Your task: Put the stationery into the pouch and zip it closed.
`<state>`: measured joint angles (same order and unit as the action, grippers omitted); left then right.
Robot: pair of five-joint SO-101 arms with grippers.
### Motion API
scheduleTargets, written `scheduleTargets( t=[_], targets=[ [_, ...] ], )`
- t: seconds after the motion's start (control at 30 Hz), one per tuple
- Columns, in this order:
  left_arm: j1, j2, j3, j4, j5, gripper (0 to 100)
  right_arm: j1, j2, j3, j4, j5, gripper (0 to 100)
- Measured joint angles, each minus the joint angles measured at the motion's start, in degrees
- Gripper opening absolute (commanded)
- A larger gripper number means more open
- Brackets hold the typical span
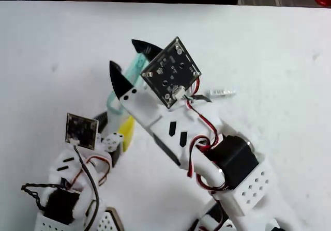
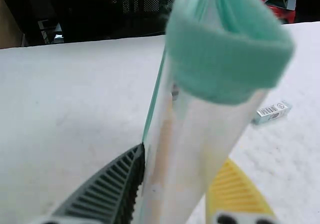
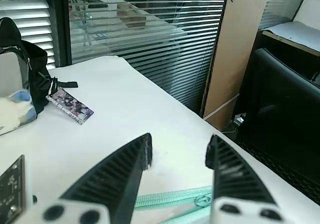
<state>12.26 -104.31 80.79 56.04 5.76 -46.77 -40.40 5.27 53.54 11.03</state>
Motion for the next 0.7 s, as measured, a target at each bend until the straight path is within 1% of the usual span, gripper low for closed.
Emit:
scheduleTargets(
  t=[0.33,0.43,0.6,0.7],
  targets=[
    [0.0,0.0,0.0,0.0,0.0,20,0.4,0.0,0.0,0.0,0.0,16.3],
    [0.0,0.0,0.0,0.0,0.0,20,4.9,0.1,0.0,0.0,0.0,16.3],
    [0.0,0.0,0.0,0.0,0.0,20,15.8,0.1,1.4,0.0,0.0,16.3],
    [0.0,0.0,0.0,0.0,0.0,20,19.4,0.2,5.7,0.0,0.0,16.3]
  ],
)
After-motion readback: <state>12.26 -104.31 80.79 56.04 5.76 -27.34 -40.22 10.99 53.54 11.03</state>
